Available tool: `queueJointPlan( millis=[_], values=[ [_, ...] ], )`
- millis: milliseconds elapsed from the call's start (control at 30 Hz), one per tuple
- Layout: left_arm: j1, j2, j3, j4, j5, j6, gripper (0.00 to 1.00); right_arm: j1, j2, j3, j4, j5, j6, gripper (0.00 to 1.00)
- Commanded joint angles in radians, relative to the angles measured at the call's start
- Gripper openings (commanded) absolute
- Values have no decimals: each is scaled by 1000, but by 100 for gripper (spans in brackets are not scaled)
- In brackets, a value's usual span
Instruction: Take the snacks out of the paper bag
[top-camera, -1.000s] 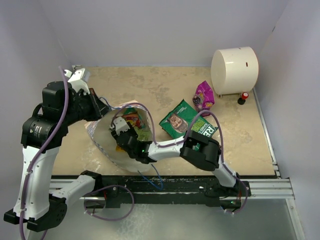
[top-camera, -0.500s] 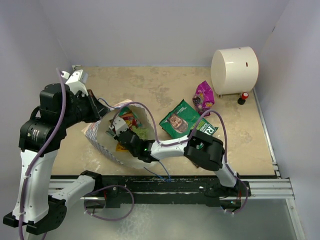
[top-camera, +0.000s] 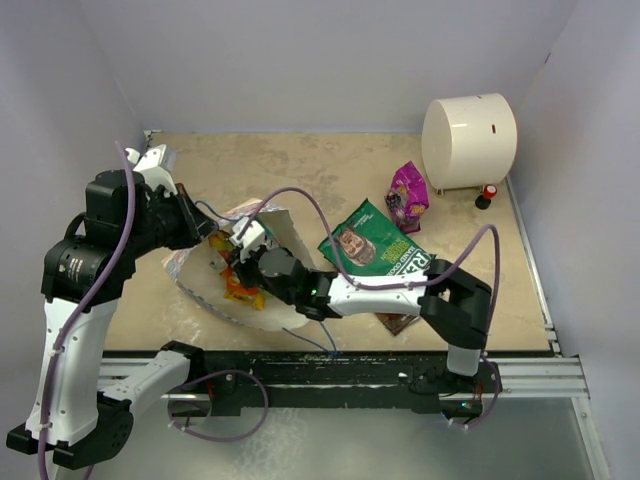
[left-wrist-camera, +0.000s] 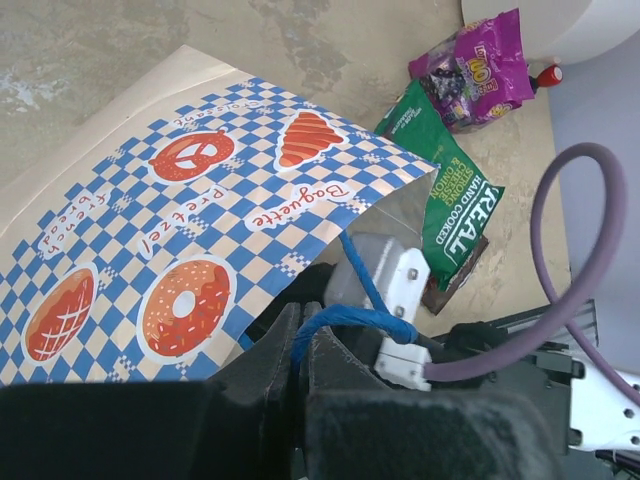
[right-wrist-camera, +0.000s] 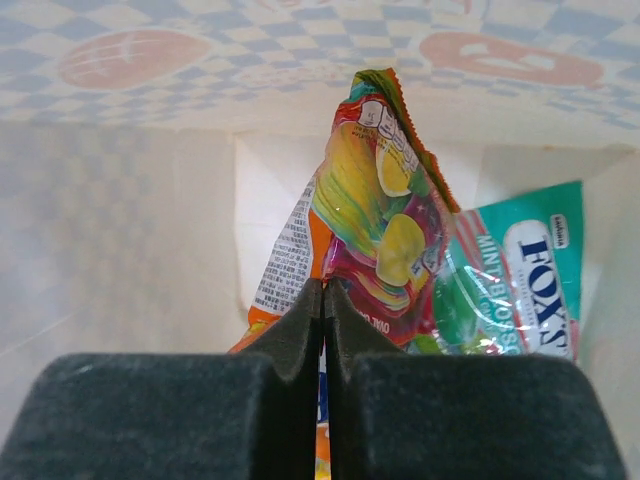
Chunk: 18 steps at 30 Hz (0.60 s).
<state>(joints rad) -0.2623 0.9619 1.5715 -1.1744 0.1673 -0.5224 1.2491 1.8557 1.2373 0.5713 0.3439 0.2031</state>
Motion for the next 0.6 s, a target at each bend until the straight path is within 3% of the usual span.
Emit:
queueJointPlan(
  millis=[0,567],
  values=[
    [0,-4,16,22,-37,-23,0,-2,-112,-51,69,-86,69,0],
    [0,-4,7,48,-56,-8,0,-2,-433,-176,-68,-145,147,0]
  ],
)
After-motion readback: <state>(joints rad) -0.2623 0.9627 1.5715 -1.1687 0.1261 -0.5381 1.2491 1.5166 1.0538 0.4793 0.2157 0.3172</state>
